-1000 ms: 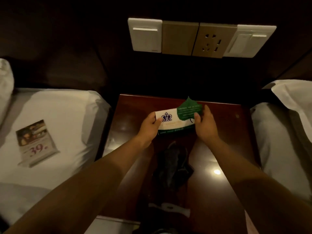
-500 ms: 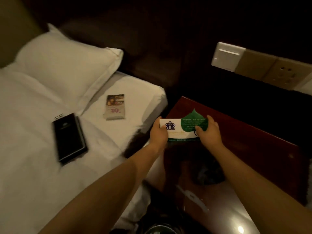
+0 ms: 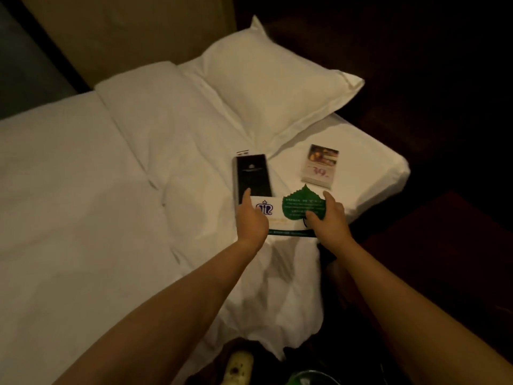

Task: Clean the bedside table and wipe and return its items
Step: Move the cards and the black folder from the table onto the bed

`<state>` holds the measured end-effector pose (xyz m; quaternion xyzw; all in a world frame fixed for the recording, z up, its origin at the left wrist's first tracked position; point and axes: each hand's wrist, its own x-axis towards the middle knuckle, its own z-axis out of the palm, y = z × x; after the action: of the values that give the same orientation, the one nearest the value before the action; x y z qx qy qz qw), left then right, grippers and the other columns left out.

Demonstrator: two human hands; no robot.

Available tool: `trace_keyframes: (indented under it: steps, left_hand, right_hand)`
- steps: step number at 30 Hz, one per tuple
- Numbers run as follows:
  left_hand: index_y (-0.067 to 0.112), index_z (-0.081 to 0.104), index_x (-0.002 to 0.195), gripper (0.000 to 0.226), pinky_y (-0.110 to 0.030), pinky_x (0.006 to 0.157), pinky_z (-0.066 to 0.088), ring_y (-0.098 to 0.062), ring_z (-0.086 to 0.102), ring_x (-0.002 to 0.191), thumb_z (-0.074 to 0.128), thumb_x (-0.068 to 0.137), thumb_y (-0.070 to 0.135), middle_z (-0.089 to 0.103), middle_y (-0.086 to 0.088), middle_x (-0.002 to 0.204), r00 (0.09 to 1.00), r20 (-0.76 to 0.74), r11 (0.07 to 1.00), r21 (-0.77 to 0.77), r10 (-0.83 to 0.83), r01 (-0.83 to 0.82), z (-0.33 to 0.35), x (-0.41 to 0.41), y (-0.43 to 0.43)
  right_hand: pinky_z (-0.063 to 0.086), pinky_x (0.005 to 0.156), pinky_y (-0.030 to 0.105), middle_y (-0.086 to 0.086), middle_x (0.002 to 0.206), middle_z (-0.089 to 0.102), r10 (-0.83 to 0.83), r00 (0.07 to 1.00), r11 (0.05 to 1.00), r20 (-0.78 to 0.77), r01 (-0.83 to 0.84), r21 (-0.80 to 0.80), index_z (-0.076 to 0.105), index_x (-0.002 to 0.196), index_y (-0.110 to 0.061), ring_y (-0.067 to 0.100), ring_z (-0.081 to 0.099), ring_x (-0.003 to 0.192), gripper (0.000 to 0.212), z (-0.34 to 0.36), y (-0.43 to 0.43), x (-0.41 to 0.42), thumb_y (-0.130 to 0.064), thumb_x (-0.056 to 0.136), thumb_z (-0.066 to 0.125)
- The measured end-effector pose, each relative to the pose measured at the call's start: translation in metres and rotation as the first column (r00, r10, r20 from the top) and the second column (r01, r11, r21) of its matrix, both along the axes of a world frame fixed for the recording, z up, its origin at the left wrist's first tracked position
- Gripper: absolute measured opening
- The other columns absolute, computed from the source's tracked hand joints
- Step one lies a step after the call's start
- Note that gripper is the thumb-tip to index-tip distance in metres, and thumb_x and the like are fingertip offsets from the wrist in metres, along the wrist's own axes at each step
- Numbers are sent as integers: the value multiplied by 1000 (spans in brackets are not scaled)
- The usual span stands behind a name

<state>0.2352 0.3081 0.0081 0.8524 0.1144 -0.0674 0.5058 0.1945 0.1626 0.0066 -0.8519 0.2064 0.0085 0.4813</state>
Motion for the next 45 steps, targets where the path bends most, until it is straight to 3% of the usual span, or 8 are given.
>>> trace_keyframes:
  steps: [6, 10, 14, 20, 24, 32, 36, 45]
  left_hand:
    - [13, 23, 146, 51, -38, 106, 39, -35, 45, 122, 34, 96, 6, 34, -22, 138, 991, -69, 985, 134, 117, -107, -12, 47, 116]
    - [12, 26, 145, 51, -40, 111, 33, -37, 39, 127, 35, 96, 6, 34, -25, 139, 980, -115, 973, 185, 163, -140, -21, 80, 176]
    - [11, 29, 144, 51, -45, 108, 36, -38, 40, 125, 36, 94, 4, 39, -26, 134, 980, -131, 970, 208, 151, -122, -33, 107, 206]
    - [14, 20, 147, 58, -40, 107, 30, -36, 29, 130, 42, 93, 7, 33, -22, 140, 980, -190, 971, 238, 61, -14, -60, 126, 208]
    - [14, 16, 147, 65, -38, 109, 26, -34, 26, 132, 45, 90, 4, 30, -20, 144, 981, -190, 953, 290, -29, 85, -69, 126, 202]
    - [14, 23, 146, 58, -43, 119, 12, -30, 16, 142, 45, 93, 10, 19, -13, 156, 972, 37, 870, 454, -233, 192, -57, 123, 154]
    - [13, 31, 143, 54, -41, 117, 17, -29, 23, 139, 47, 92, 11, 29, -13, 152, 903, 134, 828, 470, -409, 306, -51, 110, 102]
    - [12, 41, 139, 47, -40, 113, 25, -30, 35, 134, 49, 92, 17, 41, -11, 146, 578, 192, 588, 488, -793, 645, -55, -10, -57]
  right_hand:
    - [38, 101, 36, 21, 136, 34, 171, 984, 985, -46, -171, 1, 26, 141, -8, 35, 44, 121, 59, -14, 113, 64, -15, 90, 54]
    - [34, 89, 18, 21, 131, 37, 240, 968, 971, -70, -241, 7, 34, 135, -4, 32, 48, 112, 47, -22, 169, 100, -11, 91, 51]
    - [35, 89, 24, 21, 129, 37, 254, 962, 967, -98, -254, 9, 36, 132, -5, 32, 48, 111, 44, -34, 201, 127, -12, 91, 50]
    - [44, 88, 34, 22, 123, 37, 180, 975, 977, -129, -193, -95, 38, 127, -2, 35, 50, 102, 39, -57, 214, 140, -6, 89, 48]
    - [42, 93, 37, 20, 129, 35, 150, 982, 962, -110, -171, -214, 35, 132, -4, 33, 46, 111, 44, -73, 208, 137, -7, 90, 48]
    - [39, 96, 39, 17, 133, 39, 162, 987, 924, -4, -154, -349, 33, 138, -9, 31, 38, 119, 57, -69, 173, 115, -28, 89, 56]
    - [34, 102, 39, 13, 137, 38, 46, 999, 929, -5, -45, -366, 31, 140, -14, 29, 36, 122, 61, -62, 126, 88, -37, 88, 55]
    - [32, 104, 38, 9, 139, 41, -359, 930, 877, -73, 310, -366, 32, 140, -15, 26, 36, 124, 54, -66, 9, -87, -43, 94, 41]
